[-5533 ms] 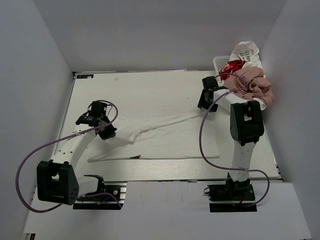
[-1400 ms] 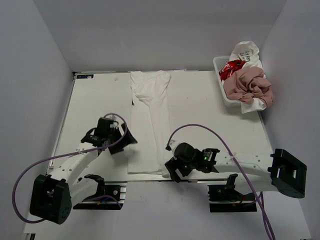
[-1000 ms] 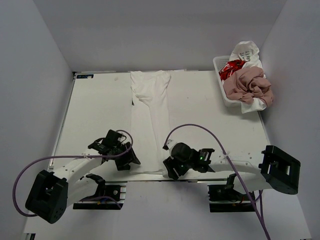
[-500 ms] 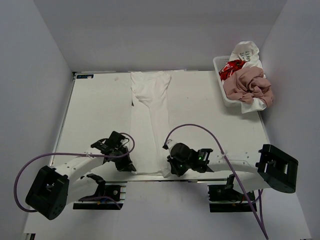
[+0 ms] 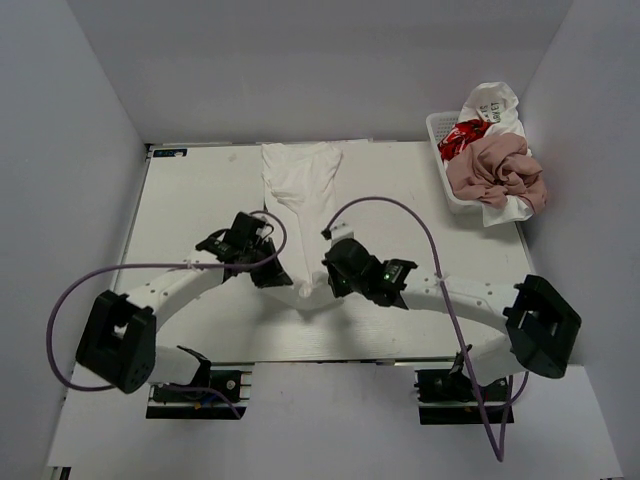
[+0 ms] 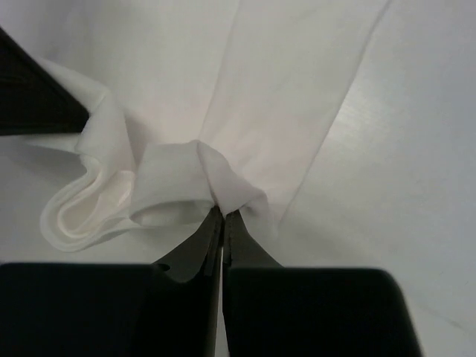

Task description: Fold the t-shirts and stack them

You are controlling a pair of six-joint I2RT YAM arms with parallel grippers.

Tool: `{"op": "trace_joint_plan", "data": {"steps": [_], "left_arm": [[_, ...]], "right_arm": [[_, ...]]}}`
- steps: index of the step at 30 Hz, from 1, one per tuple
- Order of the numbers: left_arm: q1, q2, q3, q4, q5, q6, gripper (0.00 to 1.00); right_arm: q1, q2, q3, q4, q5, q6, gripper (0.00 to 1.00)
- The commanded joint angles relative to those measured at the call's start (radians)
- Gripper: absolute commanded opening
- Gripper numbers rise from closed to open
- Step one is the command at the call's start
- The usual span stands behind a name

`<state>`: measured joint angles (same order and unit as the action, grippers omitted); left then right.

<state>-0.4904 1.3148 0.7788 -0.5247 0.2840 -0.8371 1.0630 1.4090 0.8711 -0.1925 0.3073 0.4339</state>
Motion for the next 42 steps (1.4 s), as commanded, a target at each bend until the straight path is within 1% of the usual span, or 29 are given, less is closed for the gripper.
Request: {"op": "trace_joint_plan", "data": {"steps": [1,2,3,6,9,11,12,15,20,23,27,31,32,33,34,35,36,37,38,39,40,41,42], "left_arm": [[0.023,0.072,0.150,0.061,-0.095,0.027,0.00],[0.036,0.092,0.178,0.061,-0.104,0.039,0.00],[0.050,0.110,0.230,0.061,-0.115,0.039,0.00],[0.078,0.193,0.309,0.061,-0.146,0.056,0.00],[0.113,0.270,0.419,0.061,-0.160,0.090,0.00],[0.130,0.311,0.467,0.061,-0.170,0.101,0.00],[0.142,0.346,0.497,0.061,-0.180,0.101,0.00],[0.165,0.397,0.549,0.052,-0.175,0.118,0.00],[0.205,0.455,0.562,0.061,-0.184,0.128,0.00],[0.226,0.478,0.571,0.094,-0.194,0.128,0.00],[0.245,0.544,0.616,0.117,-0.154,0.139,0.00],[0.254,0.607,0.636,0.149,-0.154,0.139,0.00],[0.263,0.627,0.657,0.149,-0.154,0.139,0.02],[0.263,0.638,0.668,0.149,-0.154,0.148,0.12],[0.276,0.649,0.681,0.149,-0.154,0.148,0.28],[0.276,0.649,0.707,0.120,-0.154,0.148,0.35],[0.288,0.649,0.708,0.120,-0.154,0.148,0.41],[0.297,0.649,0.708,0.120,-0.154,0.148,0.46],[0.297,0.627,0.708,0.120,-0.145,0.148,0.71],[0.297,0.585,0.692,0.120,-0.144,0.161,1.00],[0.297,0.559,0.659,0.120,-0.163,0.161,1.00],[0.297,0.531,0.639,0.120,-0.163,0.161,1.00],[0.297,0.499,0.581,0.120,-0.176,0.161,1.00]], "right_arm": [[-0.085,0.065,0.097,0.013,0.108,-0.030,0.00],[-0.098,0.089,0.145,0.018,0.130,-0.043,0.00],[-0.124,0.102,0.158,0.039,0.130,-0.050,0.00],[-0.181,0.174,0.227,0.062,0.116,-0.093,0.00],[-0.231,0.243,0.304,0.093,0.113,-0.121,0.00],[-0.273,0.268,0.331,0.096,0.102,-0.135,0.00],[-0.284,0.307,0.373,0.099,0.089,-0.147,0.00],[-0.319,0.366,0.405,0.122,0.047,-0.171,0.00],[-0.366,0.452,0.489,0.123,-0.028,-0.195,0.00],[-0.388,0.499,0.520,0.123,-0.059,-0.202,0.00],[-0.420,0.550,0.543,0.169,-0.119,-0.230,0.00],[-0.439,0.608,0.606,0.163,-0.175,-0.239,0.00],[-0.440,0.636,0.620,0.169,-0.192,-0.254,0.00],[-0.445,0.645,0.635,0.168,-0.195,-0.253,0.00],[-0.451,0.654,0.649,0.154,-0.197,-0.253,0.09],[-0.454,0.671,0.663,0.139,-0.201,-0.253,0.17],[-0.457,0.680,0.686,0.134,-0.214,-0.262,0.43],[-0.460,0.676,0.686,0.128,-0.220,-0.276,0.49],[-0.462,0.659,0.671,0.128,-0.234,-0.285,0.58],[-0.460,0.645,0.661,0.133,-0.238,-0.293,0.63],[-0.457,0.618,0.648,0.145,-0.246,-0.297,0.67],[-0.457,0.584,0.608,0.145,-0.255,-0.300,0.73],[-0.451,0.547,0.591,0.145,-0.263,-0.305,0.81]]}}
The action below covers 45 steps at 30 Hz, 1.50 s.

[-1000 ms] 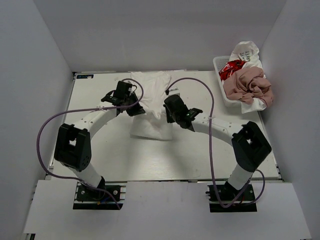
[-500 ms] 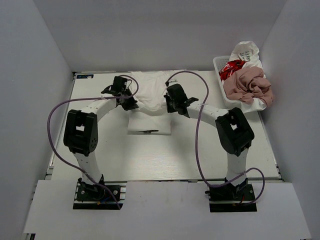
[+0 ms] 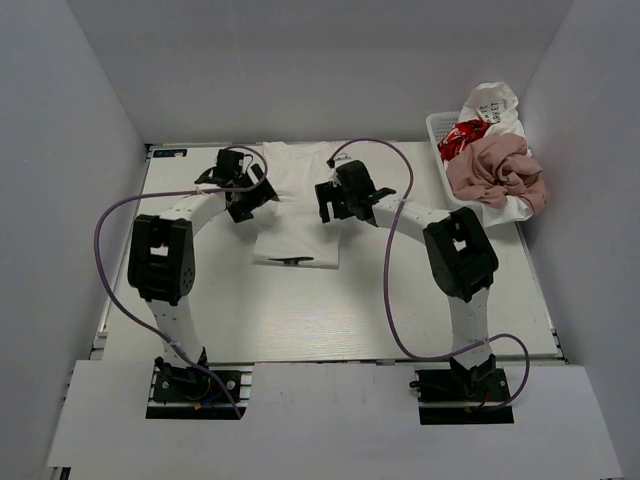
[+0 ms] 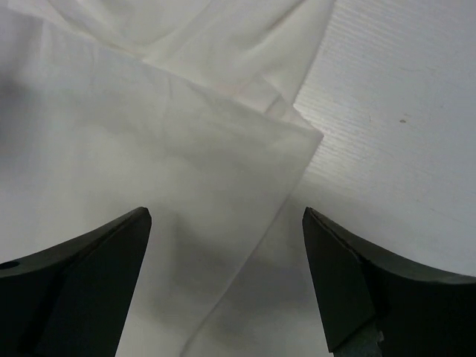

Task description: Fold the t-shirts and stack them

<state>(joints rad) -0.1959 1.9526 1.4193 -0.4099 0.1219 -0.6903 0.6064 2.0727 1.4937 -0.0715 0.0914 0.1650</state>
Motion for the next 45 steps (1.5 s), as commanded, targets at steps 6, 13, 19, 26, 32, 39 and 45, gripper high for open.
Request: {"op": "trace_joint_plan", "data": {"steps": [6,13,19,26,32,39,45], "left_arm": [[-0.008,-0.394,-0.356,0.029,-0.064,0.023,1.00],[-0.019,-0.407,-0.488,0.063,0.009,0.066,0.93],[-0.019,-0.342,-0.507,0.111,0.045,0.075,0.71],[-0.019,-0.271,-0.565,0.155,0.084,0.075,0.41],[-0.019,-0.238,-0.574,0.166,0.084,0.075,0.10],[-0.030,-0.369,-0.681,0.166,0.162,0.075,0.00],[-0.076,-0.751,-0.787,0.036,0.197,0.054,0.00]], "right_arm": [[0.036,-0.276,-0.275,0.041,-0.082,0.026,0.90],[0.055,-0.365,-0.466,0.095,-0.278,0.200,0.90],[0.056,-0.320,-0.487,0.093,-0.292,0.243,0.82],[0.055,-0.252,-0.481,0.096,-0.320,0.260,0.66],[0.050,-0.227,-0.474,0.122,-0.288,0.269,0.38],[0.058,-0.321,-0.542,0.073,-0.282,0.263,0.00],[0.073,-0.624,-0.662,-0.097,-0.294,0.275,0.00]]}}
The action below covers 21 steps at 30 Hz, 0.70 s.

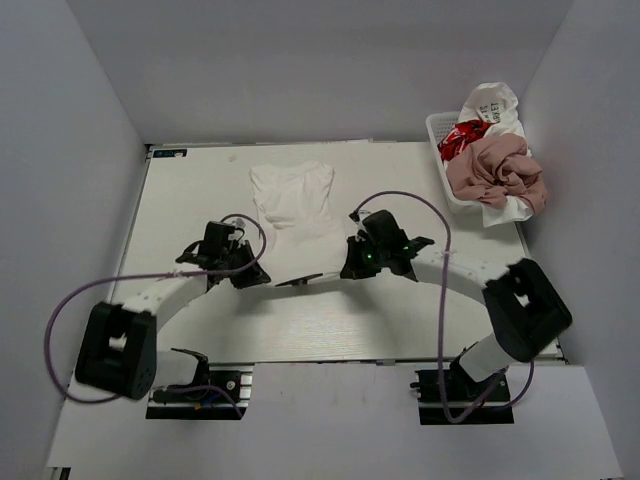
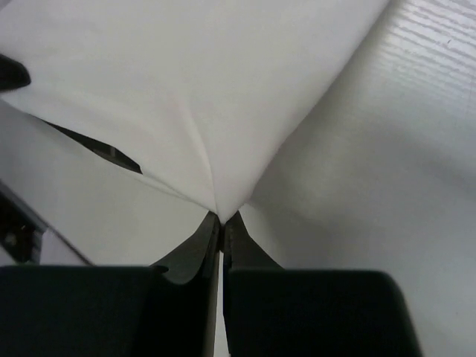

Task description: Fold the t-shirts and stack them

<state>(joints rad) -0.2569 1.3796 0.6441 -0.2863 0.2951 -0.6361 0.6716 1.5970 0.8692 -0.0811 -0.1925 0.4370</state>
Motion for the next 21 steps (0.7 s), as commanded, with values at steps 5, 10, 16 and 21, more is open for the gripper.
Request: {"op": "trace_joint_plan", "data": {"steps": [5,10,16,21], "left_arm": [[-0.024,-0.393,0.061,-0.217,0.013,-0.019,0.00],[-0.024,-0.399,0.144,-0.235,-0.046,-0.031,0.00],[-0.004,-0.289,0.328,-0.237,-0.239,-0.050,0.00],[0.021,-0.096,0.468,-0.238,-0.346,-0.059,0.00]], "right_arm": [[0.003,-0.287,-0.029,-0.160,-0.056,0.025,0.00],[-0.001,-0.286,0.120,-0.169,-0.064,0.025,0.00],[-0.053,-0.087,0.373,-0.197,-0.070,0.025,0.00],[-0.121,0.062,0.543,-0.191,-0.146,0.029,0.00]]}}
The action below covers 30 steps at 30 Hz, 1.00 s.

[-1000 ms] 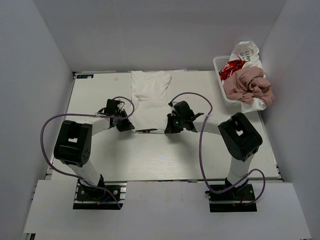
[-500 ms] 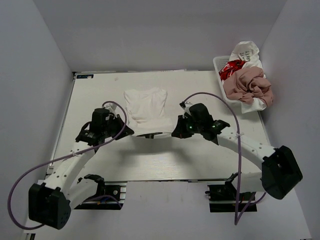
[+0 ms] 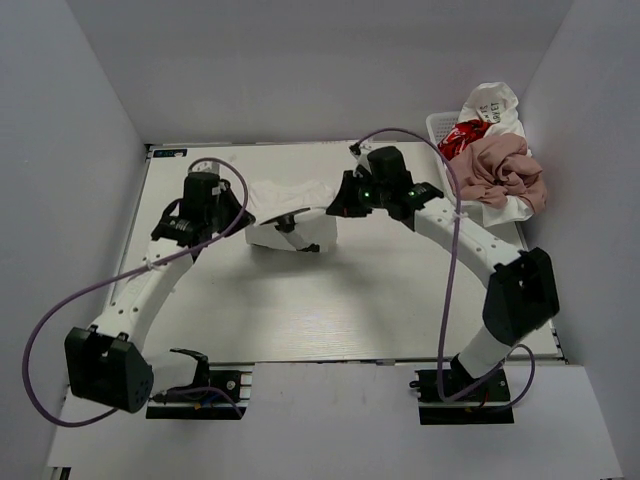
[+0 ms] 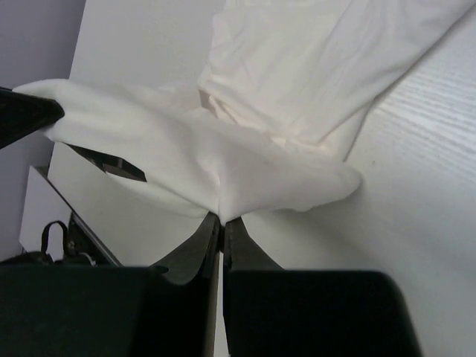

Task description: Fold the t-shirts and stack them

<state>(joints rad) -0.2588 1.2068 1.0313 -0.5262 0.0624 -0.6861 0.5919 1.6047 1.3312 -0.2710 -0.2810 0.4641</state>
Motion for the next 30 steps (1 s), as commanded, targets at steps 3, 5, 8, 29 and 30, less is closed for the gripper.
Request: {"op": "trace_joint_plan", "data": {"steps": [3,5,8,29,30], "left_arm": [[0.050,0.189,0.174,0.011,-0.122,0.000,0.00],[0.070,0.311,0.251,0.011,-0.113,0.010,0.00],[0.122,0.464,0.352,0.041,-0.104,0.010,0.00],[0.150,0.834,0.749,0.137,0.119,0.129,1.00],[0.141,0.808,0.713,0.158,0.119,0.141,1.00]], "right_arm": [[-0.081,0.179,0.177,0.027,-0.107,0.014,0.00],[-0.112,0.248,0.245,0.045,-0.171,0.019,0.00],[-0.156,0.413,0.330,0.131,-0.263,0.050,0.00],[-0.146,0.594,0.628,0.131,0.032,-0.215,0.90],[-0.136,0.553,0.540,0.139,0.023,-0.217,0.90]]}}
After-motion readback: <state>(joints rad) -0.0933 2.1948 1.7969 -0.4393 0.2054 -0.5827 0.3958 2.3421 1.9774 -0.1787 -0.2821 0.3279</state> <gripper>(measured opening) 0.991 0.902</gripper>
